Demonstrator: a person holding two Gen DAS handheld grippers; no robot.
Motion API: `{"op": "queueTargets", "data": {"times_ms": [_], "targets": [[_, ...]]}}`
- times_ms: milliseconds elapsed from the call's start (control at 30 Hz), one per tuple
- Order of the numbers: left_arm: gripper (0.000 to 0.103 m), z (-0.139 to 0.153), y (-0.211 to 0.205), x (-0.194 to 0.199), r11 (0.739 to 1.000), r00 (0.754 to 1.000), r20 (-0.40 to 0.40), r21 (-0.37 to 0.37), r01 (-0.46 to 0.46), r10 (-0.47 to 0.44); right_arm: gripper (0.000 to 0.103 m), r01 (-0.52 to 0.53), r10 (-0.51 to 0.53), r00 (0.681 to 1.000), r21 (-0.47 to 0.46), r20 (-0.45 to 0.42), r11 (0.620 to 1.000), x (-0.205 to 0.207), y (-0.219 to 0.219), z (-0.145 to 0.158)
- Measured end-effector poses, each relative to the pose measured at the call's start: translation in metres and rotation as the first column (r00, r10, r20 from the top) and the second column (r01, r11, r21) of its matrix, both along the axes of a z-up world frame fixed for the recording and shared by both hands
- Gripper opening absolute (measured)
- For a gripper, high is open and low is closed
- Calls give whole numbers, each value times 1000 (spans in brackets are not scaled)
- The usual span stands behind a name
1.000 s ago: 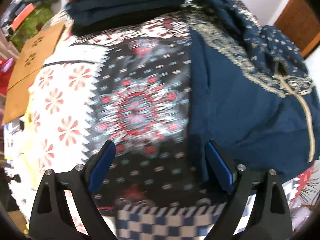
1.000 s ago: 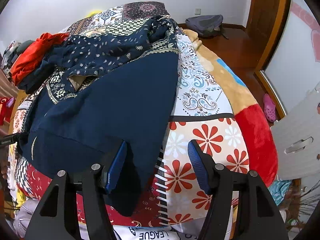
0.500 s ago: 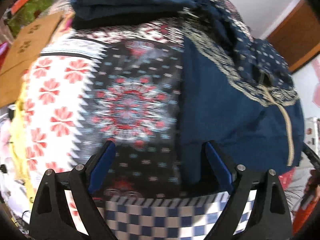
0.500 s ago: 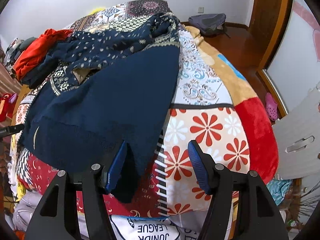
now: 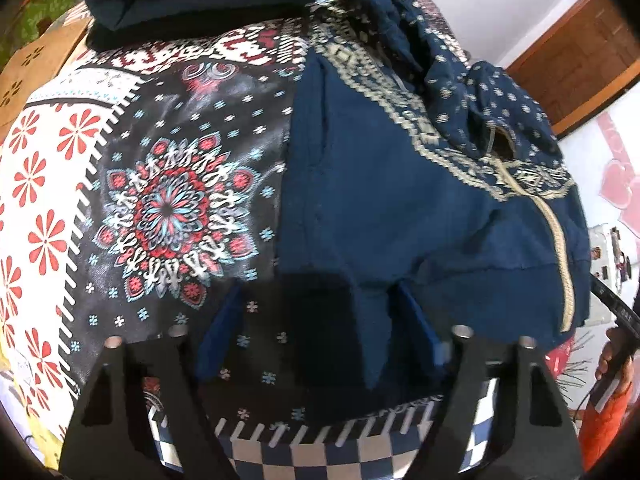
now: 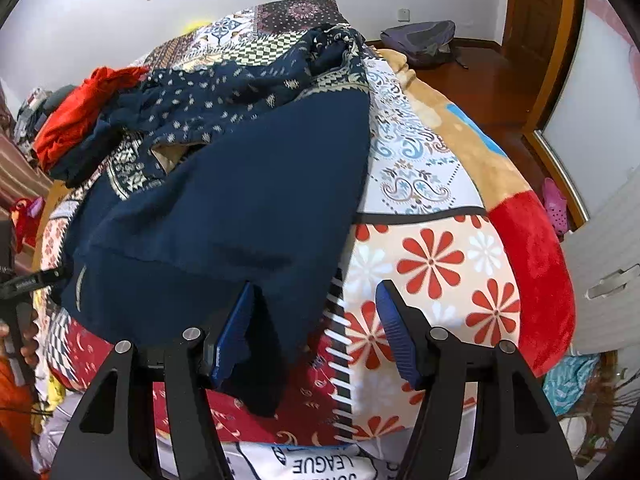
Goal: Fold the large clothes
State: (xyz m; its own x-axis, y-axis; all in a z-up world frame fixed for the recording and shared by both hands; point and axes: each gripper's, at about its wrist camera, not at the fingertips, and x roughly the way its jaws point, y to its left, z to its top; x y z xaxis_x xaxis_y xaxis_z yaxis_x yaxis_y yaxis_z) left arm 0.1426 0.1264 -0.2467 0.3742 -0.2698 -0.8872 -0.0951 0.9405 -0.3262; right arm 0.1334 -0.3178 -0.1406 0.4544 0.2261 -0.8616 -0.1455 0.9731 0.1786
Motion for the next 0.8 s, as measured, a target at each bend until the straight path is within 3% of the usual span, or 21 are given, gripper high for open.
{"op": "queueTargets", "data": {"times_ms": [200, 467, 567, 633, 667, 800], "targets": [[35, 2, -10, 13, 999, 999, 27, -23, 33, -32, 60, 4, -3, 1000, 101, -7, 995, 8, 0, -1], [14, 10, -18, 12, 998, 995, 81, 35, 49, -52, 58, -17, 17, 1000, 164, 0, 986, 12, 13, -5], [12, 18, -21, 14, 998, 994, 97, 37, 51, -54, 42, -24, 22, 1000, 177, 14, 984, 15, 15, -1], [11, 26, -23, 18, 998, 991, 117, 28, 55, -58, 26, -24, 19, 999, 205, 27, 978, 17, 12, 4], [10, 29, -24, 20, 998, 990, 124, 26, 57, -60, 12, -24, 18, 999, 224, 30, 974, 19, 11, 7], [10, 53, -29, 31, 997, 980, 183, 3, 73, -73, 9, -47, 32, 998, 263, 61, 964, 29, 13, 19]]}}
